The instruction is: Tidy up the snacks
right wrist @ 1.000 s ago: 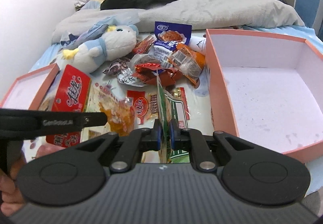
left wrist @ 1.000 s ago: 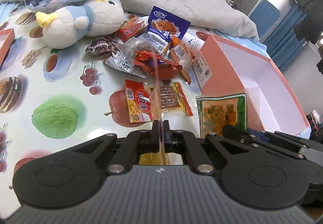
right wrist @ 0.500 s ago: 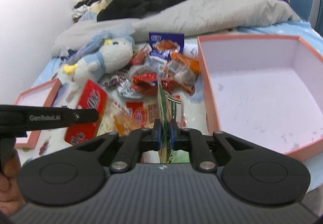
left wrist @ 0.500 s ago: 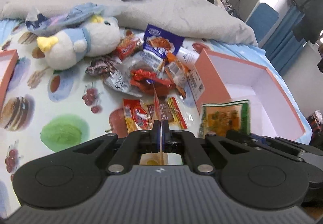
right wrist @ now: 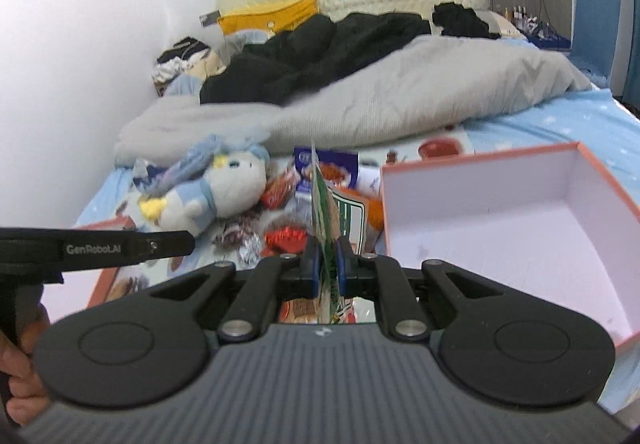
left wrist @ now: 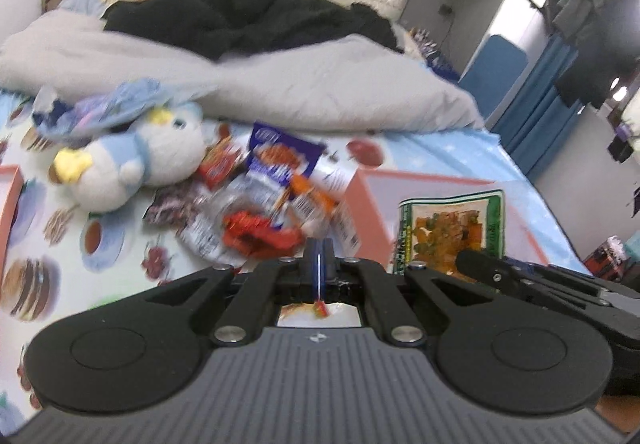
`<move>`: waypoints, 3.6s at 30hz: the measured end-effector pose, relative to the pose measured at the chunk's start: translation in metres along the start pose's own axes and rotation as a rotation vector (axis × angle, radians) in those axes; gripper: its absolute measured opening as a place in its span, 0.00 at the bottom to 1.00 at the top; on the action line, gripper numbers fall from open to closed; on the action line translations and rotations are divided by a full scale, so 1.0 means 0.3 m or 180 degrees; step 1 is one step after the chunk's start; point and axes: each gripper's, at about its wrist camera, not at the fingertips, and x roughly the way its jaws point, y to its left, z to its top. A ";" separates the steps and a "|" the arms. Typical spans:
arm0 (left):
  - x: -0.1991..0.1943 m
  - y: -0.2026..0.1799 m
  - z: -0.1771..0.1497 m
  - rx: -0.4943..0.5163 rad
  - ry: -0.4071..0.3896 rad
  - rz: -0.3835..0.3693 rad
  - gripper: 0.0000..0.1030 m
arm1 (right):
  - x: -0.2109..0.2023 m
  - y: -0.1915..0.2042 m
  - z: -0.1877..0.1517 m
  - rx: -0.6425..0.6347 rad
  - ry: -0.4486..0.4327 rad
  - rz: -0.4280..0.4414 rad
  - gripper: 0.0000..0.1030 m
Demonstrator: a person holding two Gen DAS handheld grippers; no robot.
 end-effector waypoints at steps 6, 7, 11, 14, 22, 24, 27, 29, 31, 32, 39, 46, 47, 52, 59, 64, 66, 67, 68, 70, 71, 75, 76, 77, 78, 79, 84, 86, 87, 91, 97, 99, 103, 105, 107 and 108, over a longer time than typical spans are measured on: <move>-0.017 -0.078 0.066 0.0112 -0.0121 -0.0106 0.00 | -0.021 -0.045 0.066 -0.0025 -0.0083 -0.0029 0.12; -0.015 -0.082 0.070 0.0122 -0.0128 -0.0116 0.00 | -0.021 -0.056 0.072 -0.0028 -0.0090 -0.0054 0.12; 0.023 -0.084 0.041 0.0201 0.0007 -0.0193 0.01 | -0.009 -0.105 0.067 0.0043 -0.0040 -0.0103 0.12; 0.093 -0.064 -0.036 0.0365 0.0277 -0.0284 0.01 | 0.015 -0.136 0.041 0.0106 0.0044 -0.0117 0.12; 0.287 0.043 -0.255 0.0701 0.0944 -0.0201 0.13 | 0.041 -0.155 -0.010 0.0168 0.0177 -0.0076 0.12; 0.329 0.062 -0.296 0.0773 0.1097 -0.0248 0.49 | 0.043 -0.160 -0.017 0.0186 0.0188 -0.0070 0.12; 0.373 0.059 -0.339 0.1048 0.1147 -0.0039 0.90 | 0.042 -0.166 -0.025 0.0212 0.0193 -0.0064 0.12; 0.396 0.057 -0.366 0.1247 0.1137 0.0023 0.91 | 0.043 -0.169 -0.031 0.0235 0.0199 -0.0052 0.12; 0.429 0.059 -0.391 0.1386 0.1239 0.0023 0.91 | 0.047 -0.167 -0.035 0.0259 0.0212 -0.0039 0.12; 0.444 0.059 -0.404 0.1453 0.1278 0.0046 0.91 | 0.047 -0.168 -0.038 0.0266 0.0218 -0.0028 0.12; 0.514 0.093 -0.449 0.1512 0.1326 0.0089 0.91 | 0.053 -0.152 -0.051 0.0234 0.0240 0.0007 0.12; 0.515 0.084 -0.446 0.1469 0.1300 0.0053 0.71 | 0.064 -0.153 -0.055 0.0214 0.0275 -0.0001 0.12; 0.514 0.083 -0.443 0.1463 0.1294 0.0060 0.66 | 0.067 -0.152 -0.055 0.0214 0.0279 -0.0003 0.12; 0.507 0.080 -0.431 0.1414 0.1292 0.0123 0.52 | 0.078 -0.144 -0.057 0.0184 0.0302 -0.0002 0.12; 0.486 0.083 -0.357 0.0997 0.1219 0.0340 0.42 | 0.081 -0.138 -0.038 0.0156 0.0276 0.0017 0.12; 0.448 0.052 -0.268 0.0821 0.1117 0.0368 0.42 | 0.073 -0.131 -0.008 0.0118 0.0244 0.0046 0.12; 0.425 0.035 -0.227 0.0772 0.1065 0.0363 0.42 | 0.067 -0.129 0.007 0.0095 0.0222 0.0070 0.12; 0.411 0.026 -0.202 0.0734 0.1040 0.0345 0.42 | 0.065 -0.129 0.017 0.0082 0.0205 0.0067 0.12; 0.397 0.017 -0.180 0.0700 0.1016 0.0322 0.42 | 0.060 -0.129 0.028 0.0065 0.0185 0.0061 0.12; 0.363 -0.010 -0.126 0.0656 0.0938 0.0265 0.42 | 0.049 -0.131 0.049 0.0051 0.0142 0.0068 0.12; 0.344 -0.028 -0.098 0.0648 0.0892 0.0231 0.42 | 0.040 -0.132 0.061 0.0043 0.0112 0.0069 0.12; 0.267 -0.110 0.033 0.0600 0.0660 0.0039 0.42 | 0.004 -0.150 0.122 0.0033 -0.0019 0.0038 0.12; 0.247 -0.137 0.070 0.0602 0.0582 -0.0021 0.42 | -0.005 -0.156 0.134 0.0034 -0.0051 0.0025 0.12; 0.232 -0.162 0.104 0.0598 0.0519 -0.0072 0.42 | -0.015 -0.164 0.149 0.0032 -0.0085 0.0004 0.12; 0.219 -0.192 0.140 0.0585 0.0460 -0.0132 0.42 | -0.025 -0.174 0.164 0.0034 -0.0122 -0.0022 0.12; 0.209 -0.220 0.174 0.0567 0.0410 -0.0191 0.42 | -0.036 -0.185 0.180 0.0034 -0.0156 -0.0049 0.12; 0.225 -0.353 0.305 0.0448 0.0307 -0.0398 0.42 | -0.075 -0.247 0.233 0.0045 -0.0254 -0.0201 0.12; 0.254 -0.414 0.344 0.0396 0.0316 -0.0454 0.42 | -0.088 -0.292 0.254 0.0108 -0.0282 -0.0262 0.12; 0.273 -0.450 0.360 0.0380 0.0343 -0.0482 0.42 | -0.095 -0.324 0.266 0.0172 -0.0296 -0.0296 0.12; 0.377 -0.571 0.395 0.0373 0.0507 -0.0542 0.42 | -0.080 -0.419 0.281 0.0180 -0.0220 -0.0490 0.12; 0.564 -0.687 0.345 0.0479 0.0843 -0.0490 0.42 | 0.004 -0.537 0.210 0.0244 0.0081 -0.0630 0.12; 0.613 -0.706 0.311 0.0577 0.0943 -0.0454 0.43 | 0.033 -0.577 0.173 0.0320 0.0158 -0.0660 0.12; 0.696 -0.701 0.258 0.0640 0.1117 -0.0389 0.43 | 0.096 -0.636 0.099 0.0446 0.0338 -0.0676 0.12; 0.725 -0.687 0.232 0.0630 0.1182 -0.0332 0.43 | 0.125 -0.654 0.065 0.0463 0.0431 -0.0711 0.13; 0.752 -0.675 0.213 0.0622 0.1233 -0.0353 0.43 | 0.137 -0.659 0.039 0.0466 0.0476 -0.0731 0.13; 0.761 -0.669 0.203 0.0619 0.1250 -0.0350 0.43 | 0.138 -0.657 0.032 0.0466 0.0474 -0.0719 0.13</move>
